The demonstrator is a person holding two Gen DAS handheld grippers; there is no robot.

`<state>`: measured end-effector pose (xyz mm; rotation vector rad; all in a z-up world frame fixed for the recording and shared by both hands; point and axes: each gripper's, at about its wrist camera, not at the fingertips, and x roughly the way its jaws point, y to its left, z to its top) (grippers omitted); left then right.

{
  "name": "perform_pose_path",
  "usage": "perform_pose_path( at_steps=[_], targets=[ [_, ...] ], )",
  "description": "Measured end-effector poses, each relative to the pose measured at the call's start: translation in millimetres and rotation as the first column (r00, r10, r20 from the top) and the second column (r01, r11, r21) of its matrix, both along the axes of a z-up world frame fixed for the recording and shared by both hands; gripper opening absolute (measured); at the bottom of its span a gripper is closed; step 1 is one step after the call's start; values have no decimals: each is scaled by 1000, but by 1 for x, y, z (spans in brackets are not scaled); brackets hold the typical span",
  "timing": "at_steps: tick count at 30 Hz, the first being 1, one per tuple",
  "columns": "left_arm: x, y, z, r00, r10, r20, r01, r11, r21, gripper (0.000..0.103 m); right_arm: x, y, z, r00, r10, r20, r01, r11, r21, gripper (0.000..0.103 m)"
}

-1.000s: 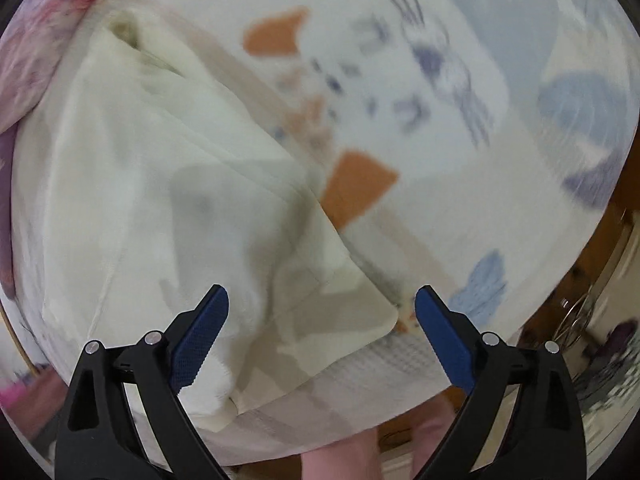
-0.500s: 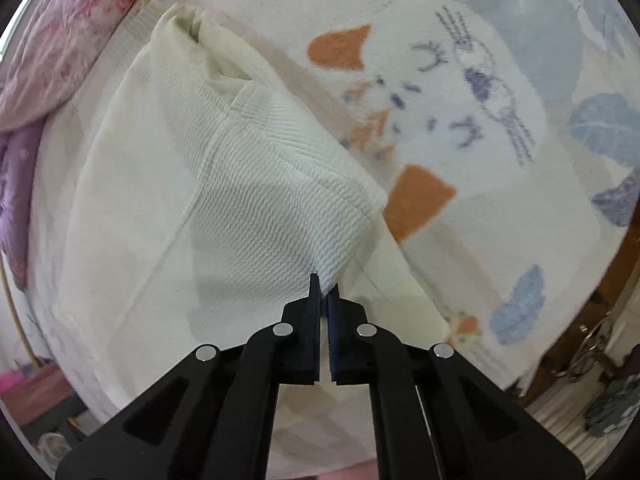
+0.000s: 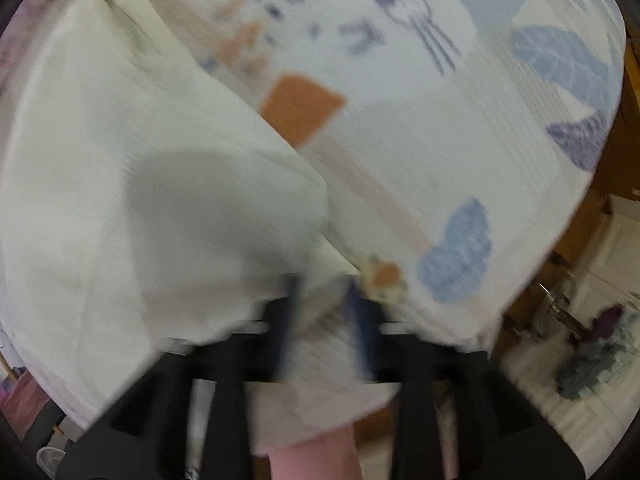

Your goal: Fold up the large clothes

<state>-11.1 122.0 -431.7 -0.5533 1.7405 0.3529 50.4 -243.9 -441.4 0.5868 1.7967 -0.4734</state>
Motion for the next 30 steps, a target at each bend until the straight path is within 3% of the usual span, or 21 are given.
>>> perform_pose_path(
  at_steps=[3, 5, 7, 8, 9, 10, 11, 13, 16, 17, 19, 20, 21, 22, 23, 25, 26, 27, 28, 29, 30],
  targets=[
    [10, -1, 34, 992, -100, 71, 95, 993, 70, 45, -14, -5, 30, 995, 20, 93, -17, 999, -29, 63],
    [22, -3, 60, 978, -161, 130, 145, 982, 124, 45, -10, 1, 57, 981, 60, 183, -48, 996, -72, 63],
    [41, -3, 76, 953, -206, 223, 180, 975, 133, 44, 2, 10, 84, 945, 109, 307, -83, 992, -98, 63],
    [54, -5, 81, 934, -228, 277, 200, 972, 125, 40, 16, 19, 98, 914, 145, 379, -115, 988, -99, 54],
    [65, -7, 81, 923, -246, 297, 217, 968, 125, 19, 27, 26, 104, 894, 172, 413, -143, 985, -99, 38],
    [84, -10, 79, 915, -268, 302, 240, 962, 129, 0, 42, 36, 107, 879, 209, 428, -187, 978, -94, 31],
    [103, -12, 75, 908, -272, 318, 246, 962, 119, 0, 61, 52, 104, 860, 250, 444, -246, 967, -69, 25],
    [138, -12, 66, 887, -271, 373, 243, 962, 122, 0, 96, 91, 95, 818, 326, 475, -360, 933, -22, 24],
    [186, -7, 47, 873, -312, 375, 251, 947, 202, 0, 137, 135, 75, 756, 442, 483, -516, 856, 24, 24],
    [202, -7, 32, 880, -326, 346, 261, 940, 222, 0, 146, 159, 62, 740, 485, 466, -564, 825, 37, 24],
    [208, -10, 1, 901, -307, 306, 257, 947, 193, 3, 158, 192, 30, 715, 566, 409, -643, 762, 70, 23],
    [210, -7, 0, 899, -297, 322, 245, 950, 194, 3, 162, 204, 14, 688, 638, 346, -683, 730, 13, 19],
    [211, -5, 2, 900, -294, 322, 245, 952, 185, 3, 164, 205, 9, 687, 648, 329, -687, 726, 6, 13],
    [210, -1, 8, 901, -293, 321, 245, 952, 183, 3, 167, 189, 8, 728, 602, 329, -645, 764, 27, 6],
    [208, 2, 16, 897, -310, 315, 246, 942, 227, 3, 168, 173, 11, 759, 568, 318, -606, 795, 25, 0],
    [207, 7, 19, 890, -331, 314, 266, 936, 230, 2, 165, 120, 23, 807, 498, 319, -519, 855, -22, 0],
    [205, 10, 15, 894, -327, 305, 270, 938, 217, 2, 163, 100, 23, 823, 471, 318, -487, 873, -31, 0],
    [206, 11, 12, 895, -328, 302, 273, 939, 211, 2, 161, 82, 20, 838, 472, 276, -463, 881, -99, 0],
    [205, 10, 9, 892, -338, 300, 282, 935, 215, 2, 157, 63, 12, 853, 439, 283, -435, 897, -78, 0],
    [206, 7, 6, 892, -345, 292, 287, 931, 224, 2, 154, 46, 0, 884, 350, 310, -375, 927, 22, 0],
    [208, 4, 5, 896, -347, 278, 285, 928, 241, 2, 153, 39, -5, 900, 303, 313, -337, 939, 62, 0]
  ],
)
